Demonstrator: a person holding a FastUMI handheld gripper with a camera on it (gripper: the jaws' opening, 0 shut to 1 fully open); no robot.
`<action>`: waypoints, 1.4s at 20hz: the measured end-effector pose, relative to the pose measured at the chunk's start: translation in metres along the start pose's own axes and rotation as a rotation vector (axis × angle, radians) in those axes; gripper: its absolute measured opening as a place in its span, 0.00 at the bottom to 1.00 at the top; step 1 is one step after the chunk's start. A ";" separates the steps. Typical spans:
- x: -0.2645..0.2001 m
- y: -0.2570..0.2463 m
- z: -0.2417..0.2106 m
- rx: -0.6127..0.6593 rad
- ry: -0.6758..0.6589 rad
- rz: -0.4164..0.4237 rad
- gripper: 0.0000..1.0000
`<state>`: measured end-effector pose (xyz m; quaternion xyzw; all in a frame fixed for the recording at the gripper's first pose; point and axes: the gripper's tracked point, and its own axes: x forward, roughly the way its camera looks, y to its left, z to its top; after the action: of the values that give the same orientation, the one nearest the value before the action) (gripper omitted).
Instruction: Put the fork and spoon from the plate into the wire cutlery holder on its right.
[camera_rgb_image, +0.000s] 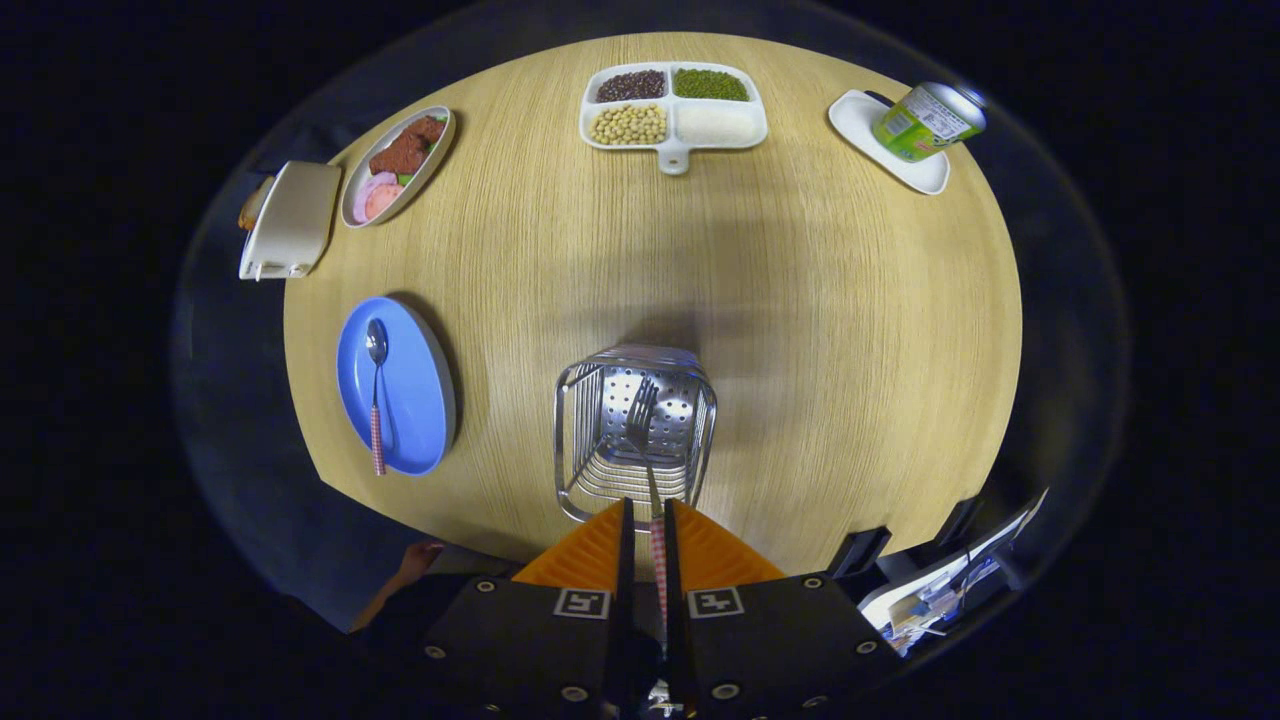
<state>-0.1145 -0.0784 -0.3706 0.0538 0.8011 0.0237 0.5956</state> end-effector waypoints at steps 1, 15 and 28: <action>-0.002 0.001 0.002 0.011 -0.028 0.012 0.16; -0.061 0.061 0.037 -0.004 -0.488 0.058 0.53; -0.102 0.135 0.059 -0.090 -0.986 0.006 0.81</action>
<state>-0.0213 0.0425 -0.2767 0.0352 0.4219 0.0316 0.9054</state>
